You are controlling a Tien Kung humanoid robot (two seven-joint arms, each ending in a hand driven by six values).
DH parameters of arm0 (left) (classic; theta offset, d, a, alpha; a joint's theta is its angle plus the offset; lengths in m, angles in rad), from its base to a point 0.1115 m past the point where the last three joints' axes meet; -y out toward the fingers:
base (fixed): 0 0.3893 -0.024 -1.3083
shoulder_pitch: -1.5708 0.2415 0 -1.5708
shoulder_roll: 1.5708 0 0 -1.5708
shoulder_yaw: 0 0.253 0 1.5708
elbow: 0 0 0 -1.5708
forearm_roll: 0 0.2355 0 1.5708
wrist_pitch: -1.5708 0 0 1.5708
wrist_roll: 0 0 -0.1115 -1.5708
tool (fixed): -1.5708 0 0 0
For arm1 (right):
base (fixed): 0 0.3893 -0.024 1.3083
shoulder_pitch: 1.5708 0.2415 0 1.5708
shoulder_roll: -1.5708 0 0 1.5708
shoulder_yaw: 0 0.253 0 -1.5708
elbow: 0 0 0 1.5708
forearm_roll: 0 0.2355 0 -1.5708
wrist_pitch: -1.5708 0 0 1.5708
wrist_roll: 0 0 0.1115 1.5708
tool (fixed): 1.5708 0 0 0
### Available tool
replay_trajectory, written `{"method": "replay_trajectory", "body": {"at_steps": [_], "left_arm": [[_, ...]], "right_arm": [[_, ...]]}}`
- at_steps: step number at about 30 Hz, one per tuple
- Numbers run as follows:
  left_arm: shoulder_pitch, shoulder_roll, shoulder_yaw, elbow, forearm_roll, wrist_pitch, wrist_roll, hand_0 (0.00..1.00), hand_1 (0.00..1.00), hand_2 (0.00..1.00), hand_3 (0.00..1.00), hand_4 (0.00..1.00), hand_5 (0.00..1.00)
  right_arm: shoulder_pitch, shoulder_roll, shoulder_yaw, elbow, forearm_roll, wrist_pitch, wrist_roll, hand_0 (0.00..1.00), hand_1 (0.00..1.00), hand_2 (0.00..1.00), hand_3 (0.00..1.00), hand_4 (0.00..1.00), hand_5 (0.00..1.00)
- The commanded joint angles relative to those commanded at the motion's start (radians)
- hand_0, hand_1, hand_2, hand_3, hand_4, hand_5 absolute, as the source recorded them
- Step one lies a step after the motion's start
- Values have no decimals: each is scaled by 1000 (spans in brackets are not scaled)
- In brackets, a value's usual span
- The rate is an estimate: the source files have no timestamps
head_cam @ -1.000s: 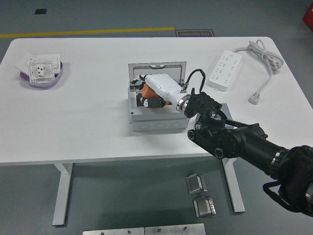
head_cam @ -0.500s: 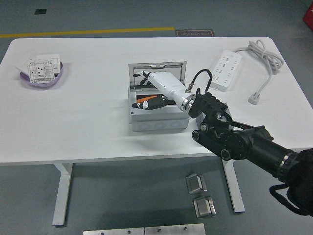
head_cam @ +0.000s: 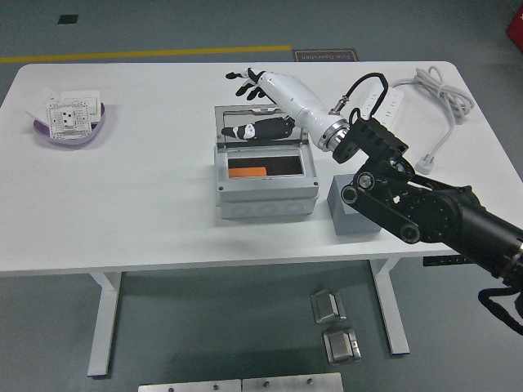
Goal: Pick up the cylinder from the cube,place it in the box,flap close box
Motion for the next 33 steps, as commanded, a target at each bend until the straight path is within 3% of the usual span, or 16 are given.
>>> {"method": "replay_trajectory", "body": {"at_steps": [12, 17, 22, 33], "left_arm": [[-14, 12, 45, 0, -29, -1, 1, 626, 576, 542, 583, 408, 102], [-18, 10, 62, 0, -43, -1, 0, 626, 575, 542, 584, 407, 99], [-20, 5, 67, 0, -49, -1, -2, 625, 575, 541, 583, 404, 99], [-12, -1, 28, 0, -24, -1, -6, 626, 574, 542, 583, 401, 97]], "right_arm": [[54, 98, 22, -302, 71, 1, 53, 608, 616, 674, 818, 952, 551], [40, 115, 1, -377, 91, -6, 64, 614, 612, 669, 811, 946, 551], [24, 107, -37, -339, 107, -17, 63, 619, 614, 668, 809, 943, 569], [-9, 13, -127, -112, 87, -30, 18, 612, 612, 666, 805, 925, 587]]}}
